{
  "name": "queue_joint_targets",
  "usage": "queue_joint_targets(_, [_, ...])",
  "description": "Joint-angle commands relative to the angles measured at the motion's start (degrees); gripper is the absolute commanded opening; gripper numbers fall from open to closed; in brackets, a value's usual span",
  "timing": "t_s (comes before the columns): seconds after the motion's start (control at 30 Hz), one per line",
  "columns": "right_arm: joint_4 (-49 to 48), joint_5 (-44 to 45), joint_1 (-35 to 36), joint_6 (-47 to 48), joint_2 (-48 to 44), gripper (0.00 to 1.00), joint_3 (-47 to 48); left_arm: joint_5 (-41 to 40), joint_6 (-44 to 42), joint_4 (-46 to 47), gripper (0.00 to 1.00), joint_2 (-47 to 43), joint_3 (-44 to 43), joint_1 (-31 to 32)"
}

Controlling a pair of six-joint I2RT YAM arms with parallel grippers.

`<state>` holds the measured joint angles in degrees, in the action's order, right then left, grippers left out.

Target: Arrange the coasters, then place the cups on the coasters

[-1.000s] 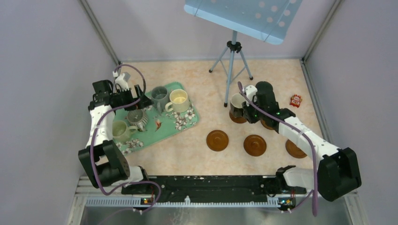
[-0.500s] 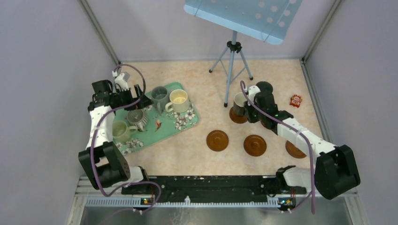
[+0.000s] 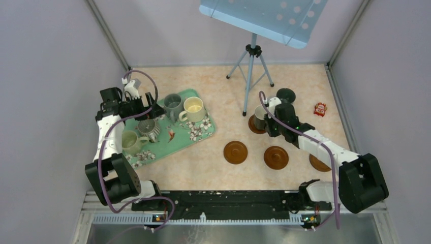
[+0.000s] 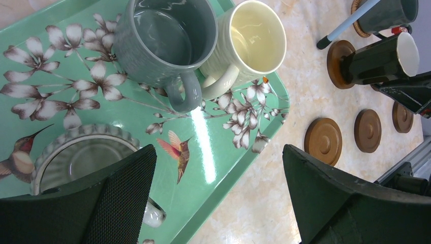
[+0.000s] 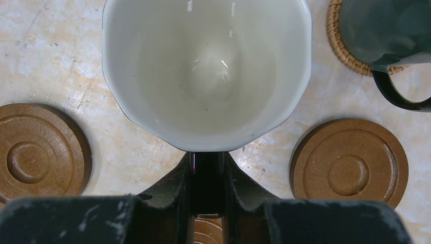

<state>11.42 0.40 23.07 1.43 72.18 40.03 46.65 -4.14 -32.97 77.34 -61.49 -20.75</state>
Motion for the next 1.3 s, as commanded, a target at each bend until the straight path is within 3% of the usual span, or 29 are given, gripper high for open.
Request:
queue_joint_targets(0.0, [-8.11,0.37,-0.43,-1.0,-0.11,0.0,1.34,0.98,0.14,2.12,0.99,-1.5,0.48,-0.6])
queue_joint_targets(0.43, [-6.97,0.15,-0.46,-3.11,2.0,0.06,2.77,0.98,0.1,2.12,0.99,-1.58,0.67,-0.69])
queue_joint_targets(0.8, [-4.57,0.15,-0.42,-3.86,1.55,0.34,3.91,0.9,0.13,2.21,0.99,-1.5,0.67,-0.73])
queue_joint_targets(1.1, [0.18,0.31,-0.51,-2.06,-1.11,0.65,5.74,1.25,0.36,2.12,0.99,-1.47,0.5,-0.84])
queue_joint_targets(1.27, [5.91,0.73,-0.61,1.67,-3.79,0.72,9.34,1.49,0.1,2.03,0.99,-1.59,0.54,-0.87])
